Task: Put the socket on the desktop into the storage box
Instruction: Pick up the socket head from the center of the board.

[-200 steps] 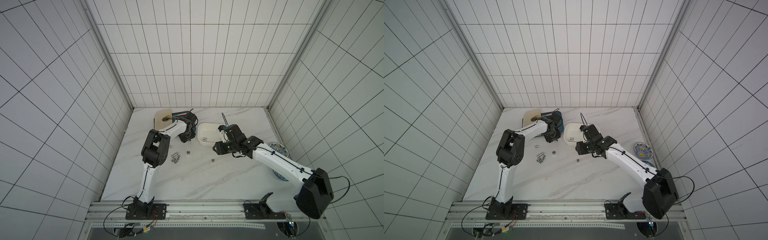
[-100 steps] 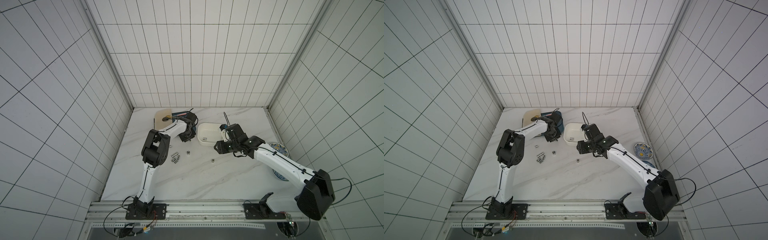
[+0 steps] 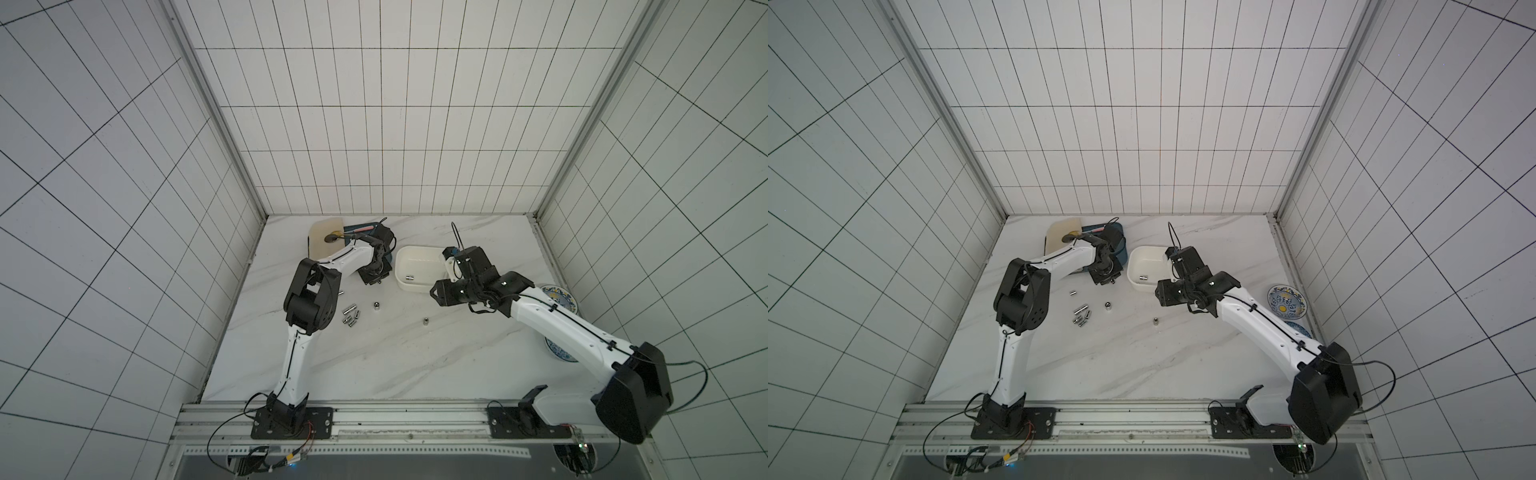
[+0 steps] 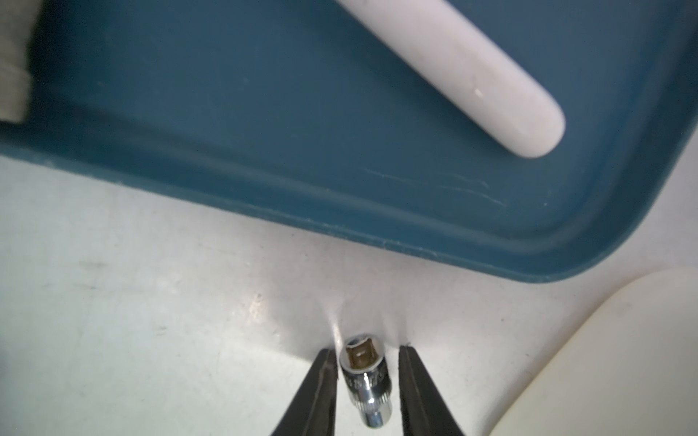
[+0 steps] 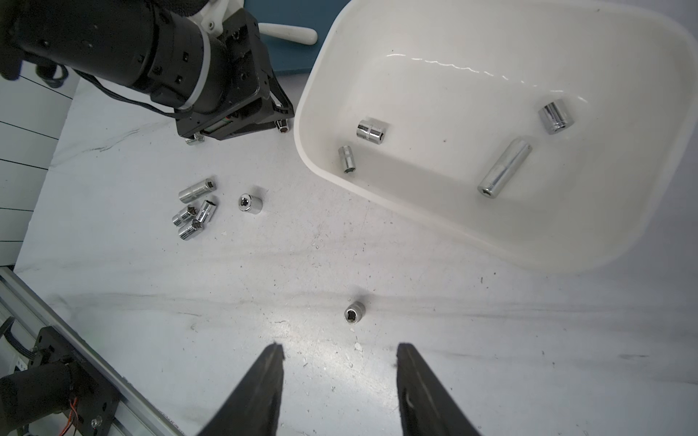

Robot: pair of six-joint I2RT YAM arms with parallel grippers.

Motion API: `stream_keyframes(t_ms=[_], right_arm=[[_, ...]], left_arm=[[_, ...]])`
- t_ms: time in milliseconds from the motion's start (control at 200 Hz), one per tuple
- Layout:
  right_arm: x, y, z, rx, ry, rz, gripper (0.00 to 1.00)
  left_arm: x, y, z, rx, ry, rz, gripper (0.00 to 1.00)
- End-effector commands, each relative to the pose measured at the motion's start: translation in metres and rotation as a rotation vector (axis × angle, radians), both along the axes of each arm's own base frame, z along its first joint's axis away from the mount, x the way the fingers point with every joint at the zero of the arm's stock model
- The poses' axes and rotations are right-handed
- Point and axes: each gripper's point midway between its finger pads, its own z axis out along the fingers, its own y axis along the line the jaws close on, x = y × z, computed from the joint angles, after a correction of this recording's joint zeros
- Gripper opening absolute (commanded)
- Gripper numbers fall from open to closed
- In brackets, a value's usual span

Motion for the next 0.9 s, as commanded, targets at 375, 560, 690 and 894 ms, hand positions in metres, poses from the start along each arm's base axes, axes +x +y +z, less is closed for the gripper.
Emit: stream_keyframes(t_ms=[375,560,690,894], right_arm=[[0.000,-0.011,0.000,0.001,-0.010,-0.030,0.52],[-0.002,-0.012,0.000,0.006,-0.008,-0.031,0.51],[-0.002,-0.013,0.002,0.012,-0.013,-0.034,0.52],[-0.002,-0.014,0.005,0.016,-0.017,-0.039,0.52]], left_arm=[[-0.001,0.002,0.002,0.015,-0.005,-0.019,0.18],[0.001,0.006,0.030,0.022,-0.060,-0.043,0.18],[0.003,0.003,0.055,-0.001,-0.108,-0.068,0.18],[0.008,-0.017,0.098,-0.042,-0.199,-0.132,0.18]])
